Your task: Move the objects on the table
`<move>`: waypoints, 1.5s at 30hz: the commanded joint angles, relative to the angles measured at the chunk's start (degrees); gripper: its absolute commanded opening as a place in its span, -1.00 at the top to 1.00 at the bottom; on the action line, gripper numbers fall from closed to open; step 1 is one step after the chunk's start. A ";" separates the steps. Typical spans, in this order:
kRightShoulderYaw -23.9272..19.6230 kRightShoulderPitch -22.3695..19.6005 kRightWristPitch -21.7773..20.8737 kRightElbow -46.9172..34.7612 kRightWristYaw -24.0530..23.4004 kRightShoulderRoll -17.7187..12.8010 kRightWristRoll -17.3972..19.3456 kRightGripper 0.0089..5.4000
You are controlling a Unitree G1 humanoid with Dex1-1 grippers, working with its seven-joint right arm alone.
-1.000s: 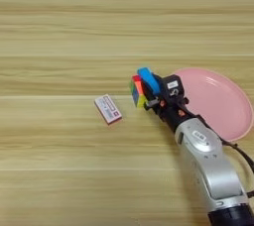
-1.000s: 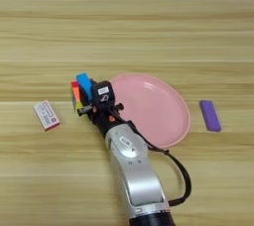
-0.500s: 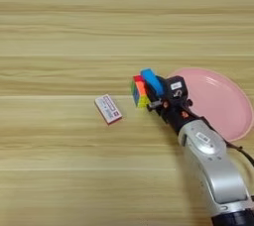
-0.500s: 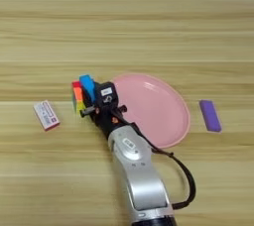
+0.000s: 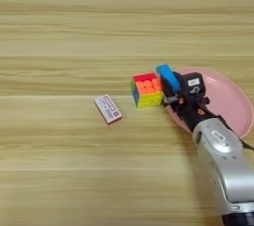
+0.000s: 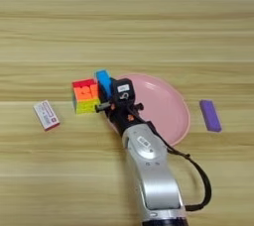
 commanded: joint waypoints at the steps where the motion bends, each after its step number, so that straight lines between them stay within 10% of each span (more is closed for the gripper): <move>1: -2.89 -2.05 -1.03 -2.55 -0.67 -1.52 1.12 0.48; 45: -13.73 -1.69 0.90 8.57 -1.95 -8.93 0.82 0.48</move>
